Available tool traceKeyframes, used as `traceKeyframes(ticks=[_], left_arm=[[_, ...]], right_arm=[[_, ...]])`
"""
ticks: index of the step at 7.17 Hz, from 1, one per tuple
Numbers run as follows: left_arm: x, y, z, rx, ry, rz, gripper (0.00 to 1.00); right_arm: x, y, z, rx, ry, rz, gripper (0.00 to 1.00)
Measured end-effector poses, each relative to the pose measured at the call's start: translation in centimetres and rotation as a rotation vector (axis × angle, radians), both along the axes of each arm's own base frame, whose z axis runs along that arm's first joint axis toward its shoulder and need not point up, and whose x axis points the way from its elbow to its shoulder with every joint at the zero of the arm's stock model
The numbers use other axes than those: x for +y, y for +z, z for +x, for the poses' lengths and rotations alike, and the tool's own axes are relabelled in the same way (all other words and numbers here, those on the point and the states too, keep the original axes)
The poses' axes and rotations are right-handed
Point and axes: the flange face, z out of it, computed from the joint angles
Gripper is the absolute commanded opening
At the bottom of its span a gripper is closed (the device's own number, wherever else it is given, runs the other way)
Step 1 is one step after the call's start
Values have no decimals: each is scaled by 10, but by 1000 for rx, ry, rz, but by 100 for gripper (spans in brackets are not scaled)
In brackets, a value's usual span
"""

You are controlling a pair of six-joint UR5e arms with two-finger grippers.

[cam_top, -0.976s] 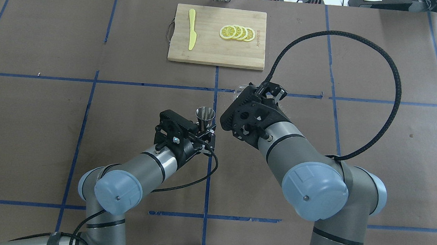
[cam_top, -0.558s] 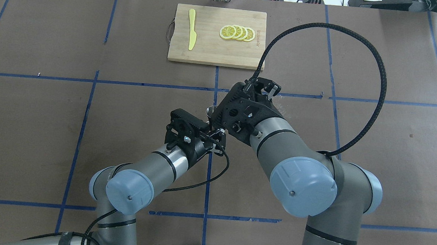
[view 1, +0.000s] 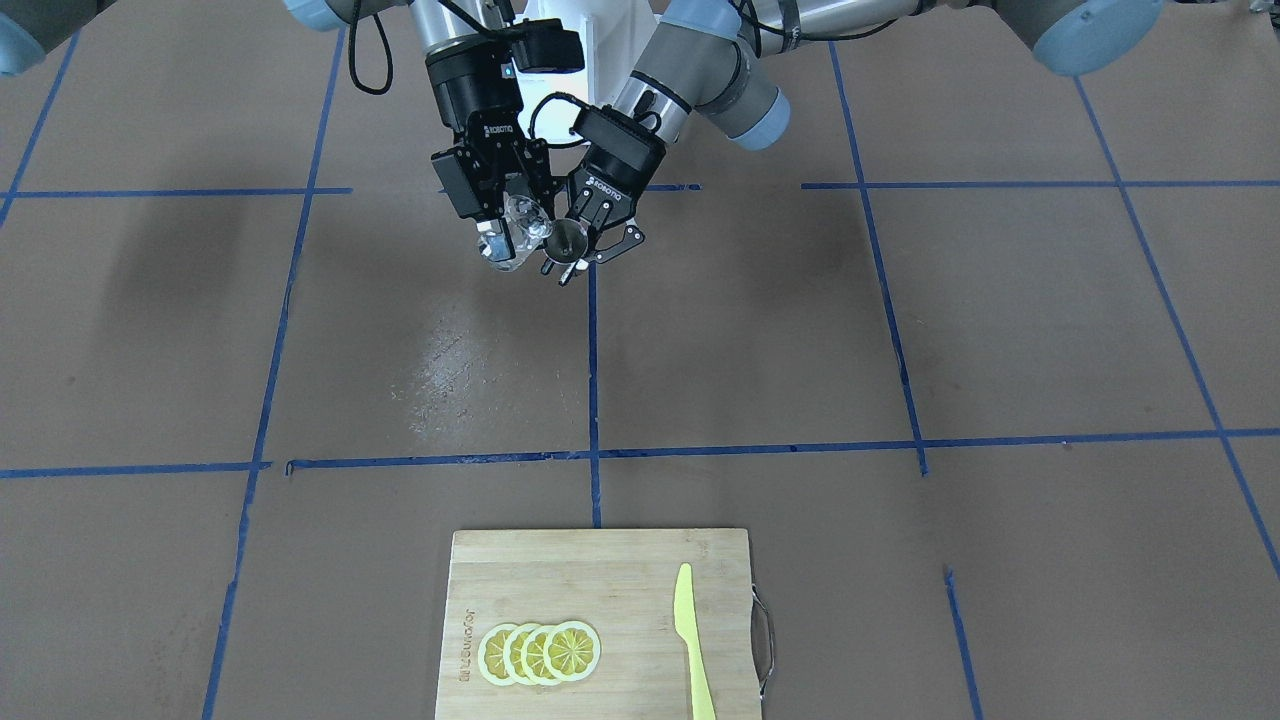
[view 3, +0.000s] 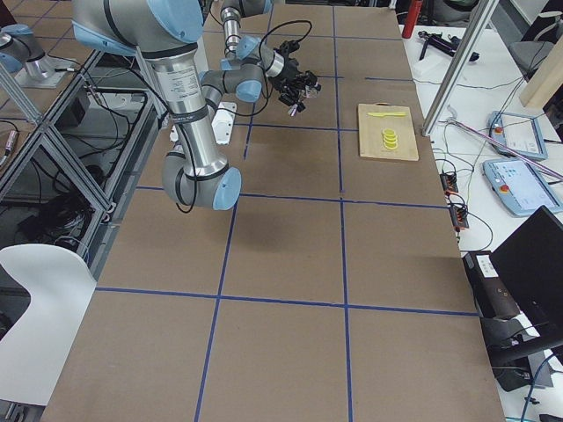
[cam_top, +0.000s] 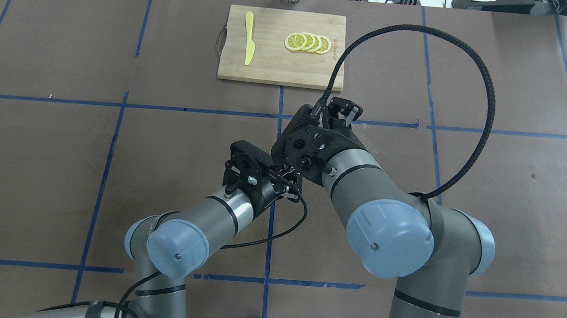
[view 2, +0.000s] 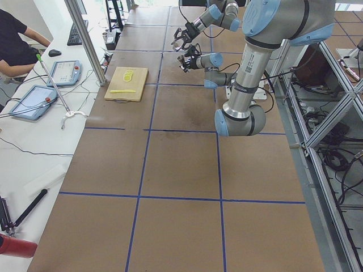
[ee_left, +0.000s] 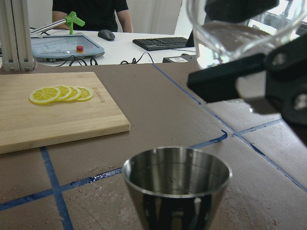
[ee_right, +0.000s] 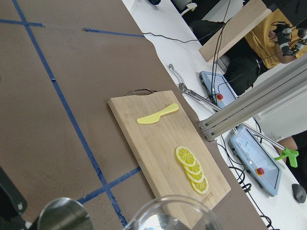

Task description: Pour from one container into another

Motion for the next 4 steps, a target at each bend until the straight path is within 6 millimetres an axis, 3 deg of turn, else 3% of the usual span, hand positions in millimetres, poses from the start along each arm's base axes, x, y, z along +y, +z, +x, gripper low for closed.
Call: traceKeyframes(ticks=[4], left_arm=[[0, 5, 4, -12, 1, -3, 0]], right_arm=[[-2, 0, 0, 28, -4, 16, 0]])
